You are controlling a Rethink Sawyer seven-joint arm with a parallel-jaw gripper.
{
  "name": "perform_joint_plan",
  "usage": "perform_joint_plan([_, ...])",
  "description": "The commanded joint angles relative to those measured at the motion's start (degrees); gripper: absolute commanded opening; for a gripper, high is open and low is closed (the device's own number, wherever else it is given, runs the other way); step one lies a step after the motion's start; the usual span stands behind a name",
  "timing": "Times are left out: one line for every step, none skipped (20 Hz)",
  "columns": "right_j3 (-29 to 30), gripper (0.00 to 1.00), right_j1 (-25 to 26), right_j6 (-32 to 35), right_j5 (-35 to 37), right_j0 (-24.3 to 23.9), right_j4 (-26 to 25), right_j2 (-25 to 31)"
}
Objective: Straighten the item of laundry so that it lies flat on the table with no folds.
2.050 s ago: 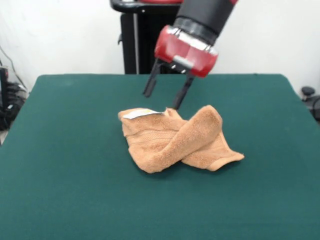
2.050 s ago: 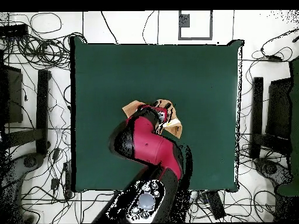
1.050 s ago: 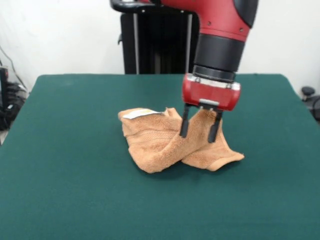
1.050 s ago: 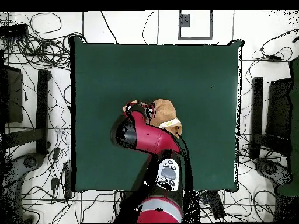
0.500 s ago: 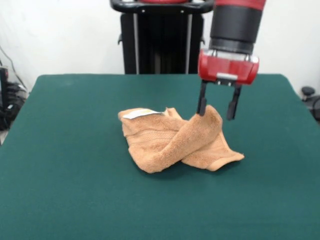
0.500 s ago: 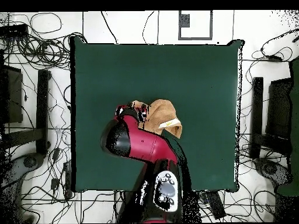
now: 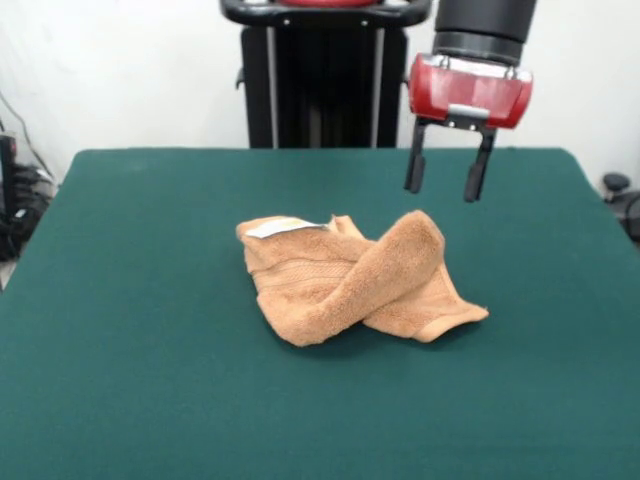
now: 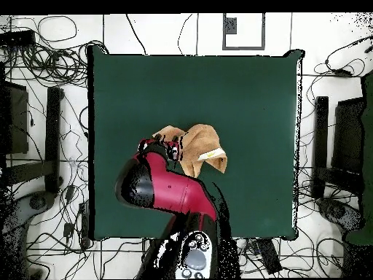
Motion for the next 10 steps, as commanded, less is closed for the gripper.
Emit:
perform_joint_plan([3.9, 1.0, 4.68, 7.77, -0.56, 2.17, -4.45, 2.42])
perform_joint_plan([4.05, 1.0, 4.88, 7.94, -1.08, 1.85, -4.71, 2.91])
perform_joint_plan([4.2, 1.0, 5.08, 8.11, -1.6, 1.52, -4.96, 3.39])
perform_joint_plan([4.43, 1.0, 5.59, 8.46, -2.66, 1.08, -5.33, 4.28])
perform_joint_plan([4.59, 1.0, 5.91, 8.8, -3.33, 0.95, -5.59, 4.55])
perform_joint_plan([4.74, 1.0, 6.24, 9.14, -3.99, 0.83, -5.84, 4.83])
perform_joint_plan([4.63, 1.0, 6.96, 9.59, -4.89, 1.27, -5.82, 4.64])
perform_joint_plan([4.2, 1.0, 7.8, 9.93, -5.62, 1.74, -5.79, 4.22])
perform_joint_plan([3.81, 1.0, 8.54, 10.22, -6.14, 2.41, -5.63, 3.69])
perform_joint_plan([2.8, 1.0, 9.48, 10.2, -6.37, 3.15, -5.33, 2.82])
